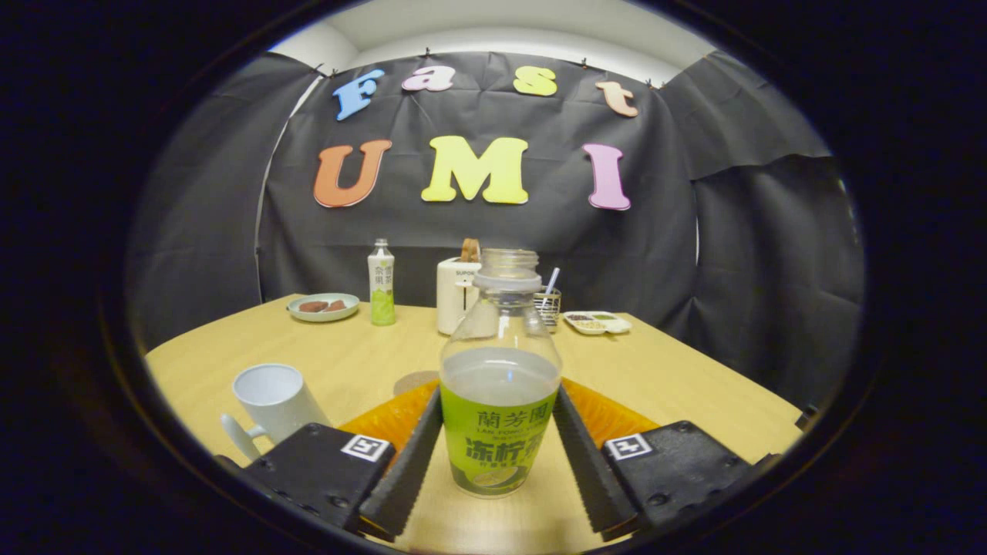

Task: Take the bottle from table, then pour the juice into the cup, finally place the bottle on the coaster

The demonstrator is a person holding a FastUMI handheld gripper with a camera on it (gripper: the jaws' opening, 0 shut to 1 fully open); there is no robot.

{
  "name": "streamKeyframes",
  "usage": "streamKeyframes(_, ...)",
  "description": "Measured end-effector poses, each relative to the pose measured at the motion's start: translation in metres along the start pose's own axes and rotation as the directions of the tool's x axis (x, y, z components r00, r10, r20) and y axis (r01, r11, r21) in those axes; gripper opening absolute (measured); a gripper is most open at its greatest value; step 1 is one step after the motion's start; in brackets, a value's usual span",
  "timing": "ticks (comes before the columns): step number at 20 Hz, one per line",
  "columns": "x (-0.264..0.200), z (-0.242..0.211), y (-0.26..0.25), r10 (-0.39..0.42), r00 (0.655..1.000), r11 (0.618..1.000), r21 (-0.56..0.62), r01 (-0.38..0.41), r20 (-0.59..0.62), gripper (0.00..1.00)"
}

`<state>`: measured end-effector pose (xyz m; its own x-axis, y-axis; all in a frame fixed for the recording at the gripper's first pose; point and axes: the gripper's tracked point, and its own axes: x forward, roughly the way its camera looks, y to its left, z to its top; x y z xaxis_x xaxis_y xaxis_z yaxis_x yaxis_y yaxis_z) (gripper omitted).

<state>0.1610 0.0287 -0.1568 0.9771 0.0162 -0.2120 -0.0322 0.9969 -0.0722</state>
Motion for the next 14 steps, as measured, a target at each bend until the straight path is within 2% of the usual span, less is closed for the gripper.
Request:
streamKeyframes(2, -0.008, 0.0, 0.001, -0.004, 1.0, 1.0, -0.016, 0.004, -0.011, 0.82)
streamKeyframes(10, -0.044, 0.025, -0.027, -0.149, 0.989, 0.972, -0.186, 0.146, -0.006, 0.81)
streamKeyframes(14, -0.055, 0.039, -0.016, -0.135, 0.991, 0.962, -0.244, 0.125, -0.022, 0.82)
